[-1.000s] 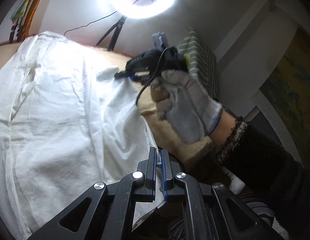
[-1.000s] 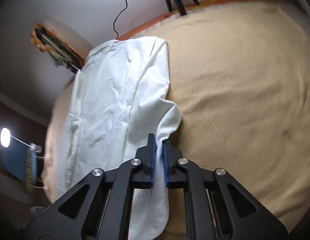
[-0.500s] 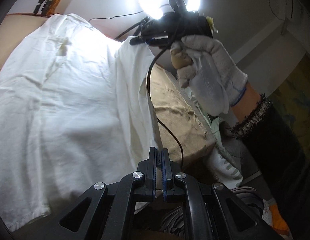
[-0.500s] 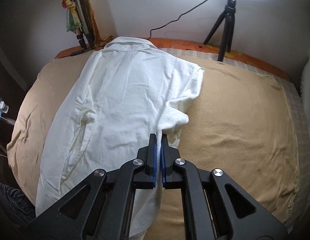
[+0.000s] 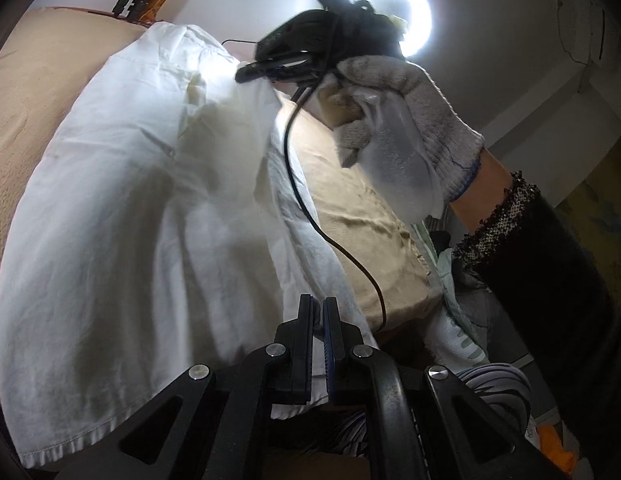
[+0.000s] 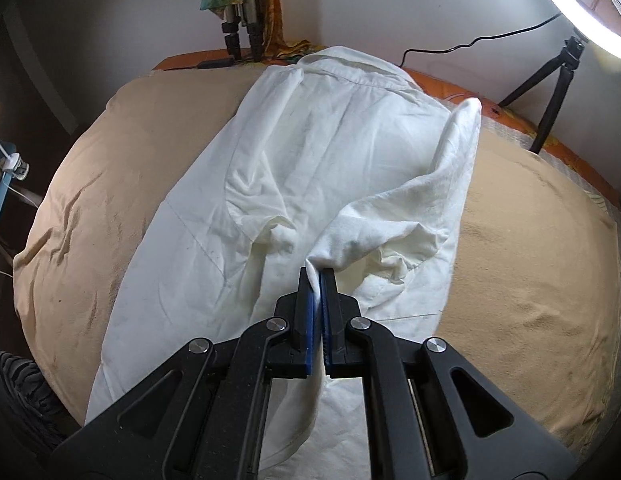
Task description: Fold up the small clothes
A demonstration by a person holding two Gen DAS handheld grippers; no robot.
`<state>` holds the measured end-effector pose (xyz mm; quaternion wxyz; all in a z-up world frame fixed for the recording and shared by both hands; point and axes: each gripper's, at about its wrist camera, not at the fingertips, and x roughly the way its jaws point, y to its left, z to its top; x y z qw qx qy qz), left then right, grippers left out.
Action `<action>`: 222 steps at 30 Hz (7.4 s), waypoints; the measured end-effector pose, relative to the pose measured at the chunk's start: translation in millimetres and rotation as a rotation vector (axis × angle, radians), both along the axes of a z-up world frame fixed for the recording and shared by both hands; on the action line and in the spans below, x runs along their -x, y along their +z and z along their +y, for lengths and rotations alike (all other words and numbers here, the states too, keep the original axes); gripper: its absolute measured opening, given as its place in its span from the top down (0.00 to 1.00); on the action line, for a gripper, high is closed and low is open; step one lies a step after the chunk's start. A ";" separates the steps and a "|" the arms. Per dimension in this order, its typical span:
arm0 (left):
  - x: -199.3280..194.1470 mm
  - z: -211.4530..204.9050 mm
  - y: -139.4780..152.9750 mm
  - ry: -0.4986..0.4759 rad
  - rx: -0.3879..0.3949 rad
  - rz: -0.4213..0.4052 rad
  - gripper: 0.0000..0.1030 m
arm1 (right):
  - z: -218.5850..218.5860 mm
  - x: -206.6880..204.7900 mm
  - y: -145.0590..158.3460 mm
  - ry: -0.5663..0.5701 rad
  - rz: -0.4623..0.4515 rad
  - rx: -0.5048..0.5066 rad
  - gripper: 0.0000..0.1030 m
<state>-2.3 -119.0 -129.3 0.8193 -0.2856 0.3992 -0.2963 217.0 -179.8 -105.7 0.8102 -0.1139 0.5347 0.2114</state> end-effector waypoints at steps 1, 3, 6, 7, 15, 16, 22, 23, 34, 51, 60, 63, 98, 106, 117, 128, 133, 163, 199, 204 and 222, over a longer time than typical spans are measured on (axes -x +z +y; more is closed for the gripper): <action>1.3 3.4 -0.8 0.001 -0.003 0.000 0.99 | 4.0 0.7 -5.8 0.007 0.009 -0.006 0.96; -0.3 0.8 -0.6 0.003 -0.012 0.001 0.99 | 10.0 2.0 -14.9 0.020 0.021 -0.012 0.96; -0.9 4.1 -2.4 0.011 -0.024 0.008 0.99 | 13.4 1.6 -28.8 0.011 0.040 -0.021 0.96; -1.3 5.6 -3.9 0.015 -0.028 0.012 0.99 | 12.7 0.2 -32.5 0.002 0.048 -0.035 0.96; -0.8 8.2 -2.8 0.026 -0.062 0.008 0.99 | -42.8 16.2 15.9 -0.059 0.051 -0.313 0.66; -0.3 9.0 -3.2 0.028 -0.064 0.010 0.99 | -54.9 24.7 27.6 -0.067 0.036 -0.338 0.67; 2.4 11.8 -0.1 0.022 -0.081 0.011 0.97 | -118.1 95.6 79.4 -0.105 -0.039 -0.376 0.67; 3.8 12.3 2.0 0.020 -0.088 0.010 0.96 | -128.7 109.8 84.5 -0.115 -0.043 -0.377 0.67; 42.1 72.7 37.6 0.093 -0.210 -0.074 0.61 | -164.3 201.2 -8.9 -0.191 0.197 -0.306 0.66; 13.4 107.1 23.0 0.214 -0.352 0.016 0.62 | -100.7 247.1 46.1 -0.076 0.084 -0.086 0.69; 38.3 107.5 13.3 0.190 -0.306 0.118 0.60 | -138.5 237.8 6.3 -0.187 0.207 -0.271 0.68; 35.3 109.2 2.1 0.168 -0.247 0.178 0.60 | -159.0 235.9 -9.5 -0.219 0.255 -0.347 0.68; 1.3 114.1 -10.4 0.062 0.073 0.348 0.98 | -159.0 232.4 -52.6 -0.198 0.466 -0.697 0.92; -6.3 129.1 14.1 0.060 0.102 0.299 0.98 | -168.1 219.5 -26.4 -0.185 0.426 -0.778 0.92; -58.0 130.7 52.3 0.053 0.084 0.190 0.98 | -168.1 174.7 5.9 -0.187 0.314 -0.827 0.92; -129.9 138.7 49.0 0.087 0.059 0.175 0.97 | -147.4 102.1 3.1 -0.265 0.285 -0.816 0.92; -160.3 141.7 40.0 0.111 0.045 0.183 0.96 | -146.3 68.9 -11.2 -0.312 0.311 -0.778 0.92; -186.1 145.6 10.6 0.159 -0.099 0.177 0.57 | -140.7 44.1 -29.8 -0.271 0.155 -0.489 0.50; -234.6 167.6 -12.3 -0.073 0.371 0.201 0.87 | -154.0 31.5 -20.8 -0.132 0.108 -0.732 0.91; -255.7 178.3 -56.3 -0.116 0.499 0.327 0.87 | -166.4 22.0 -37.8 -0.191 0.115 -0.756 0.91; -208.5 140.4 26.0 0.056 -0.323 0.066 0.49 | -147.2 34.9 -12.4 -0.180 0.048 -0.538 0.88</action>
